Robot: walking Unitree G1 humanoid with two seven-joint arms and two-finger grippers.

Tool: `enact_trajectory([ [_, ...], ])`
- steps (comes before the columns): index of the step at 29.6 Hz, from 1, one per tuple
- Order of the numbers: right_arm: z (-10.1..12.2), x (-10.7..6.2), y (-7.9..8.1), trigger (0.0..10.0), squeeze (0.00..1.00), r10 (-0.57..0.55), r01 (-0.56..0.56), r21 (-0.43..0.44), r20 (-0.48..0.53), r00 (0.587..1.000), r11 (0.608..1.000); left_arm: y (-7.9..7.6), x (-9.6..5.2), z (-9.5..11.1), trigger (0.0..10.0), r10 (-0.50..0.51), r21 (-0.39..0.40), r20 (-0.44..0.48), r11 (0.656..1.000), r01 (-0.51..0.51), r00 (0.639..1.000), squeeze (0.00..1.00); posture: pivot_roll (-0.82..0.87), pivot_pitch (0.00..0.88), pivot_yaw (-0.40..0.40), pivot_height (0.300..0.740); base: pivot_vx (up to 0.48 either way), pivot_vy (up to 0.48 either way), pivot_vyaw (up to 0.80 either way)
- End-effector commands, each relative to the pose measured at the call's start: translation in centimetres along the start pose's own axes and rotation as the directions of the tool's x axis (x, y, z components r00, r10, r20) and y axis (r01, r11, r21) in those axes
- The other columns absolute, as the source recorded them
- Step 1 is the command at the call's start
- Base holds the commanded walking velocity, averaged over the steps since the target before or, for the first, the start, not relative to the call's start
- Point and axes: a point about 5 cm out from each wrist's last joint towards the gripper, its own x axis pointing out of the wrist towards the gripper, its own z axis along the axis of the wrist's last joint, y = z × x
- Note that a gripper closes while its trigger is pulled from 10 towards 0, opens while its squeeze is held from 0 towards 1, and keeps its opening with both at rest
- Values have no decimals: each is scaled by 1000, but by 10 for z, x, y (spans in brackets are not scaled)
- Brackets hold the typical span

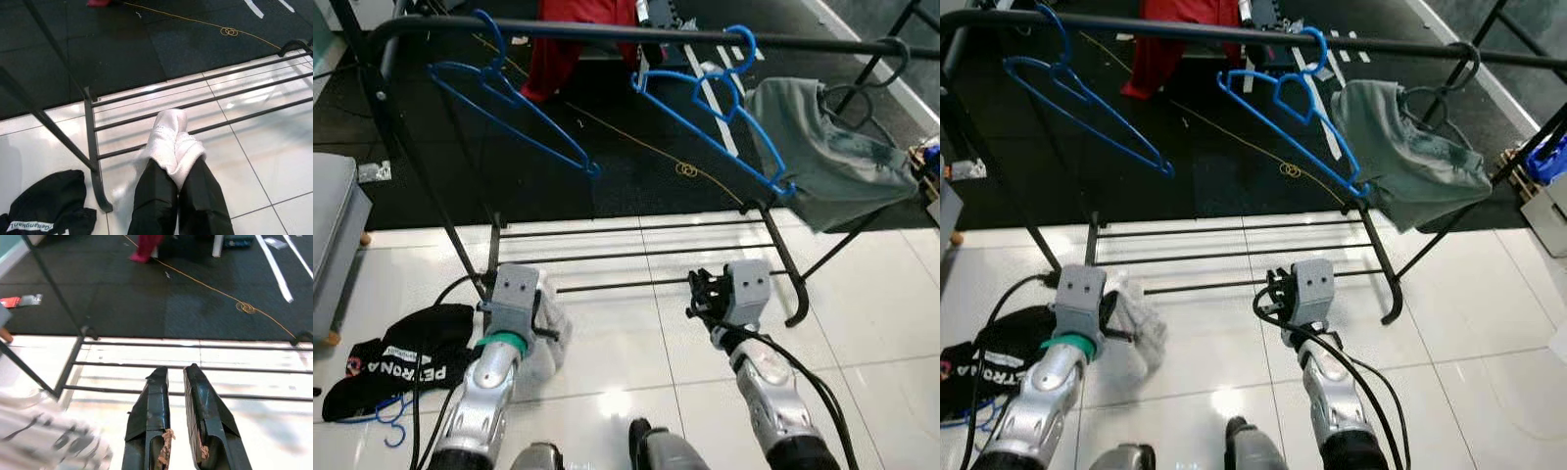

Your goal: Hang hanger

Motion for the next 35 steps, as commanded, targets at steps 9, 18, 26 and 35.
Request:
enact_trajectory([
  [9,-10,2,-5,10000,0,-46,46,4,-103,994,999,5,5,1,10000,12,-62,-45,998,-15,999,0,-16,105,-11,740,0,0,0],
  [18,-8,3,-6,10000,0,-54,55,2,-93,994,998,4,11,9,10000,5,-87,-33,996,-8,999,0,-21,107,-7,740,0,0,0],
  [26,-8,-1,-11,10000,0,-76,76,-10,-96,992,997,-5,14,17,10000,-15,-121,-22,993,12,1000,0,-25,111,0,740,0,0,0],
  [35,-7,-2,-15,10000,0,-93,92,-6,-98,991,996,-10,12,18,10000,-46,-89,-24,995,43,999,0,-25,117,2,740,0,0,0],
])
